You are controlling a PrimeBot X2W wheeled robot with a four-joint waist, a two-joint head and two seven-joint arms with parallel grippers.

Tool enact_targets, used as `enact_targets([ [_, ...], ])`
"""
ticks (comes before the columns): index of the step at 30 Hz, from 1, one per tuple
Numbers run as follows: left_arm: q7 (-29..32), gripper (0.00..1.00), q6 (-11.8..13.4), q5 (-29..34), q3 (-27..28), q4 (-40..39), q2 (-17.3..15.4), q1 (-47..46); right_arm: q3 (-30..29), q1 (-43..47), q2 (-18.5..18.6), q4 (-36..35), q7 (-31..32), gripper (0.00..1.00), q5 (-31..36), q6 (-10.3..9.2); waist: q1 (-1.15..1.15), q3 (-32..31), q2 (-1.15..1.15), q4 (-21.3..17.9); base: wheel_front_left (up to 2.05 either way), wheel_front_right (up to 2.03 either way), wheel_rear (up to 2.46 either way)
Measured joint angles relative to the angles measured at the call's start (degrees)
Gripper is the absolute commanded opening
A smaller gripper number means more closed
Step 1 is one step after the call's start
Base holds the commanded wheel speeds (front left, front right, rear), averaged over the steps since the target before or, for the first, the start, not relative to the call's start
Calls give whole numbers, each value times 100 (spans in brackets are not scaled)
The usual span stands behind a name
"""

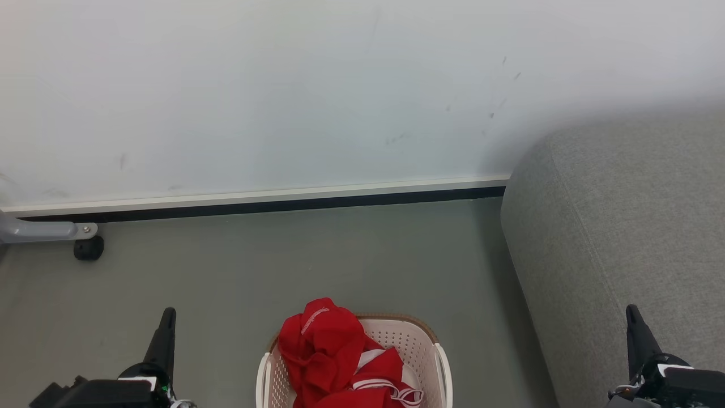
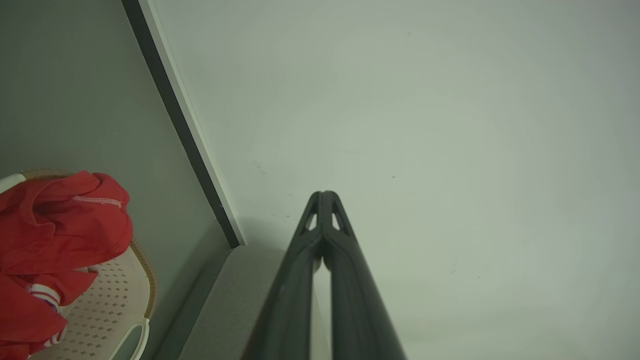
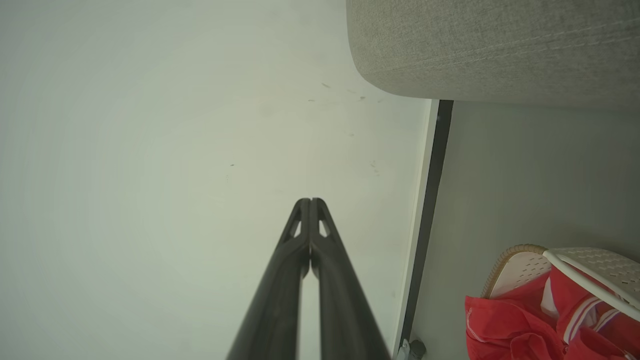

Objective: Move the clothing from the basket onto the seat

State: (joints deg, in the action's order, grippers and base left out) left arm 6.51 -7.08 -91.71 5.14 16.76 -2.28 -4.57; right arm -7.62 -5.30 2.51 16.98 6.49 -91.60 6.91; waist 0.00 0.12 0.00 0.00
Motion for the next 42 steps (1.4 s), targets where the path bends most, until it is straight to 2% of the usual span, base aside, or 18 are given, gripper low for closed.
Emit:
enact_targets([
  [42,0,0,0,0,0,0,0,0,1,0,0,0,0,0,-1,0,0,0,0,0,0,0,0],
])
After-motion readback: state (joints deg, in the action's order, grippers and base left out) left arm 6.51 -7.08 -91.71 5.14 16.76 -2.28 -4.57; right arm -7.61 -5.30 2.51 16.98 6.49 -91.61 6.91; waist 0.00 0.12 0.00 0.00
